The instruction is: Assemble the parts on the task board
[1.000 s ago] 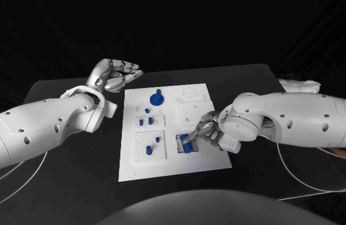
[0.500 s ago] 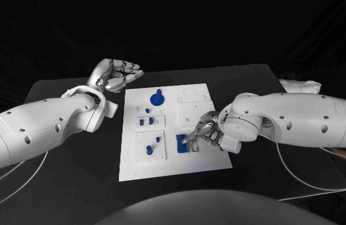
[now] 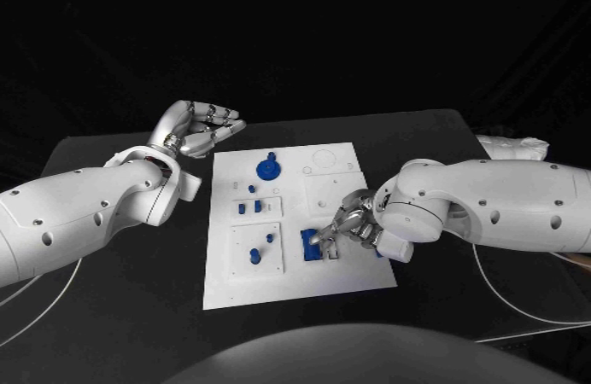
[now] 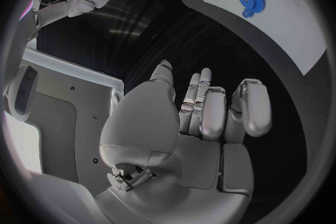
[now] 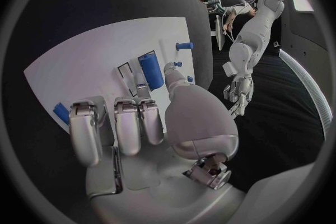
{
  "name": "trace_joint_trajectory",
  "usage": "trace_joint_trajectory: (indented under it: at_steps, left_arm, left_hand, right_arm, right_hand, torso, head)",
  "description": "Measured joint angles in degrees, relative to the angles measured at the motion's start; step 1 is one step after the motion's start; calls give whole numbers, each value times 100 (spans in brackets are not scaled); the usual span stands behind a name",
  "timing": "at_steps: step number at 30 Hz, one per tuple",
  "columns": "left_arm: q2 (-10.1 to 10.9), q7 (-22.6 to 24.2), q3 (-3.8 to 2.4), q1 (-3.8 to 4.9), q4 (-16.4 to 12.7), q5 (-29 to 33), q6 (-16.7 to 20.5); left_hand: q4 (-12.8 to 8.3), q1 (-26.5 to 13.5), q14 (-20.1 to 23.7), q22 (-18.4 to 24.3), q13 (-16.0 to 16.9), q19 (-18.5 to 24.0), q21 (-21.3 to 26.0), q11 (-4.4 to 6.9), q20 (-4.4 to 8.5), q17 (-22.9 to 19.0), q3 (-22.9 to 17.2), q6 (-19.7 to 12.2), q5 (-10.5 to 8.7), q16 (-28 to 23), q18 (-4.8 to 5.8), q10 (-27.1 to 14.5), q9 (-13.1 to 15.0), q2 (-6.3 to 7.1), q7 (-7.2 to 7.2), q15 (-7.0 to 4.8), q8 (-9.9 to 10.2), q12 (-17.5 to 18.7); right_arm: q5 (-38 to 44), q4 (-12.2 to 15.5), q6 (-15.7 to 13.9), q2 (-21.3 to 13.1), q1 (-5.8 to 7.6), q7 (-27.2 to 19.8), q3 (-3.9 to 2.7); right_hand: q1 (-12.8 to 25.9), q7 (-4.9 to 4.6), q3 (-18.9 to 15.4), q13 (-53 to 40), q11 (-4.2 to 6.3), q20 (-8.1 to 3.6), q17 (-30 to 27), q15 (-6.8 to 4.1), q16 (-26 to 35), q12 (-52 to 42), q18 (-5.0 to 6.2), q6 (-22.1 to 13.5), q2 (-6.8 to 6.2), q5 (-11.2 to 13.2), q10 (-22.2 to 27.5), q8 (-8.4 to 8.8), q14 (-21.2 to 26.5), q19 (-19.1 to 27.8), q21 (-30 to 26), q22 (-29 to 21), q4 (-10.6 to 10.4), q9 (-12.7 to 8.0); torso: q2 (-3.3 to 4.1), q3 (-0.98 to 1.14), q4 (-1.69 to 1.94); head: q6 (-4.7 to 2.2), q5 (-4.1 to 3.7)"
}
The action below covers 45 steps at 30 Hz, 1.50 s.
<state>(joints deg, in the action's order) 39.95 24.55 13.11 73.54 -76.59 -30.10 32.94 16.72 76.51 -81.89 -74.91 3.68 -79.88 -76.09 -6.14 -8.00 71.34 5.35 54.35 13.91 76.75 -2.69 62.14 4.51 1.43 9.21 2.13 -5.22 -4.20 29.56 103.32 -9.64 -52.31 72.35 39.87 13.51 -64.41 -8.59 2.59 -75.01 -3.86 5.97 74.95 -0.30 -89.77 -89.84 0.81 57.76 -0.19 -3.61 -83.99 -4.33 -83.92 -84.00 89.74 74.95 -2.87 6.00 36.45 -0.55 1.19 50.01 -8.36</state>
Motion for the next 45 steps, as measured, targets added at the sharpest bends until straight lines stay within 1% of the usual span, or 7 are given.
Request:
trace_joint_trajectory:
  at_steps: [11, 13, 15, 18, 21, 31, 45]
  left_arm:
    - [25, -6, 0, 0, -6, -2, -11]
    - [26, -8, 0, 0, -6, -2, -12]
    - [25, -9, 0, 0, -5, -2, -14]
    - [18, -11, 0, 0, -1, -2, -18]
    - [10, -12, 1, 0, 4, -3, -25]
    - [-7, -21, 6, 0, 37, -3, -44]
    - [-68, -38, 8, 0, 77, -4, -53]
  left_hand:
    - [0, 0, 0, 0, 0, 0, 0, 0, 0, 0, 0, 0, 20, 0, 0, 0, 0, 0, 0, 0, 0, 0]
    - [0, 0, 0, 0, 0, 0, 0, 0, 0, 0, 0, 0, 20, 0, 0, 0, 0, 0, 0, 0, 0, 0]
    - [0, 0, 0, 0, 0, 0, 0, 0, 0, 0, 0, 0, 20, 0, 0, 0, 0, 0, 0, 0, 0, 0]
    - [0, 0, 0, 0, 0, 0, 0, 0, 0, 0, 0, 0, 20, 0, 0, 0, 0, 0, 0, 0, 0, 0]
    - [0, 0, 0, 0, 0, 0, 0, 0, 0, 0, 0, 0, 20, 0, 0, 0, 0, 0, 0, 0, 0, 0]
    - [0, 0, 0, 0, 0, 0, 0, 0, 0, 0, 0, 0, 20, 0, 0, 0, 0, 0, 0, 0, 24, 0]
    - [0, 0, 0, 0, 0, 0, 0, 0, 0, 0, 0, 0, 20, 0, 0, 0, 0, 0, 0, 0, 23, 0]
  right_arm:
    - [509, 470, -144, -423, 90, -62, 0]
    - [634, 544, -156, -477, 97, -86, 0]
    - [731, 592, -155, -513, 99, -99, 0]
    - [849, 628, -131, -549, 96, -103, 0]
    - [926, 662, -113, -590, 84, -105, 0]
    - [1418, 888, -296, -1245, 82, -129, 0]
    - [2960, 1165, -228, -2090, 32, -31, 3]
  right_hand:
    - [183, 314, -637, 0, 231, -162, -1, -220, 0, 0, 0, 426, 120, 40, -2, -1097, -9, 3, 0, -1, -590, 857]
    - [20, 415, -792, 0, 344, -264, -1, -317, 0, 0, 0, 229, 154, 49, 1, -1772, -4, 7, 0, -1, -647, 1507]
    - [-174, 467, -965, 0, 480, -332, -1, -402, 0, 0, 0, -287, 205, 66, 4, -2865, -10, 0, 0, -1, -709, 2612]
    - [-313, 573, -1063, -2, 495, -371, -1, -420, 0, 0, 0, -864, 344, 66, -3, -3855, 0, 0, 0, -1, -808, 3697]
    - [-406, 608, -1131, -2, 504, -379, -1, -453, 0, 0, 0, -1222, 437, 66, -12, -4249, -1, 5, 0, -1, -876, 4212]
    - [-578, 465, -1267, -2, 404, -371, -2, -368, 0, -1, -1, -1534, 529, -29, -1, -3659, 0, -4, 0, -2, -911, 3969]
    - [-665, 179, -1035, 5, 173, -184, -3, -181, 0, 0, 0, -1641, 455, -706, 10, -2260, -3, 0, 0, -3, -784, 2776]
  torso:
    - [1, 1, -3]
    - [2, 1, -6]
    - [2, 1, -9]
    - [2, 1, -10]
    - [2, 1, -9]
    - [-5, -2, -5]
    - [-5, 1, -10]
  head:
    - [0, 28]
    - [0, 29]
    - [0, 33]
    - [0, 24]
    - [0, 14]
    - [0, -85]
    - [0, -601]
